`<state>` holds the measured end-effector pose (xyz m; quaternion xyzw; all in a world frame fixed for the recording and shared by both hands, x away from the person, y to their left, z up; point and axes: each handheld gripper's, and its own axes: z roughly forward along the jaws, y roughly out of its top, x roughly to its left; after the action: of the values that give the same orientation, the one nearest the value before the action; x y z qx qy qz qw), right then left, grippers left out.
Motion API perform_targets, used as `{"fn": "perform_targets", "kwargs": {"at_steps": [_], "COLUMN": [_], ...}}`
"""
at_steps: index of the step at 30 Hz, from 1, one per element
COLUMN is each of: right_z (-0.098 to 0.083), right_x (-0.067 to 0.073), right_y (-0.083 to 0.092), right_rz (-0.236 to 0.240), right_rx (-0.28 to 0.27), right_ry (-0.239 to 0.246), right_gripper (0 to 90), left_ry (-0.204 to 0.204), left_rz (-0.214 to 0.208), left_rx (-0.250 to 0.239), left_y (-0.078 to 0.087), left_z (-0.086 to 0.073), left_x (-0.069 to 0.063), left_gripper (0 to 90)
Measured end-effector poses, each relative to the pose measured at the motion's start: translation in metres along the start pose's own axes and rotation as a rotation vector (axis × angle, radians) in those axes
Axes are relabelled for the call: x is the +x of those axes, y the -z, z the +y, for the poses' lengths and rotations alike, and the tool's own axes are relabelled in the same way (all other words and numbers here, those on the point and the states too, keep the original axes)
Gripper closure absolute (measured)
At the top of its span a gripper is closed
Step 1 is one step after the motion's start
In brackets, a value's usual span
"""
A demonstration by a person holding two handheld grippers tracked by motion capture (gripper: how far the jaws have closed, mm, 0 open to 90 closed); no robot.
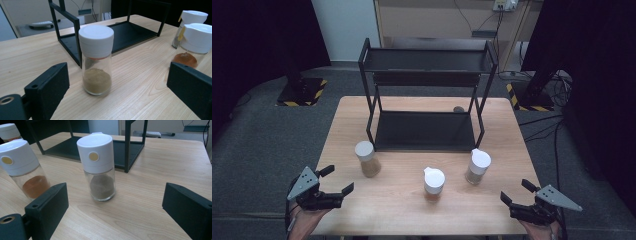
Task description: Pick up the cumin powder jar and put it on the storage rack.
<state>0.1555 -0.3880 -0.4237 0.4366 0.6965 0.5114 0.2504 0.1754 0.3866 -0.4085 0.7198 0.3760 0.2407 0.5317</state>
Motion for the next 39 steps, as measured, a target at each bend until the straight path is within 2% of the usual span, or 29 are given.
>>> {"fn": "perform_targets", "kwargs": {"at_steps": [14,18,26,39], "right_z": [0.000,0.000,0.000,0.000], "right_x": [0.000,0.000,0.000,0.000], "right_y": [0.000,0.000,0.000,-0.001], "right_rz": [0.000,-0.001,0.000,0.002], "right_rx": [0.002,0.004,0.003,0.006], "right_ry": [0.001,0.000,0.000,-0.001], "right_gripper": [7.0,7.0,7.0,7.1], "left_ry": [0.036,0.030,-0.010,-0.043], "left_rz": [-0.032,-0.036,-0.047,-0.067], "left_rx": [0.009,0.013,0.041,0.111], "left_y": [-0.001,-0.003,-0.014,-0.047], "left_z": [0.021,0.027,0.046,0.065], "left_x": [0.022,0.026,0.030,0.037], "left_gripper": [3.3,3.3,3.5,3.9]}}
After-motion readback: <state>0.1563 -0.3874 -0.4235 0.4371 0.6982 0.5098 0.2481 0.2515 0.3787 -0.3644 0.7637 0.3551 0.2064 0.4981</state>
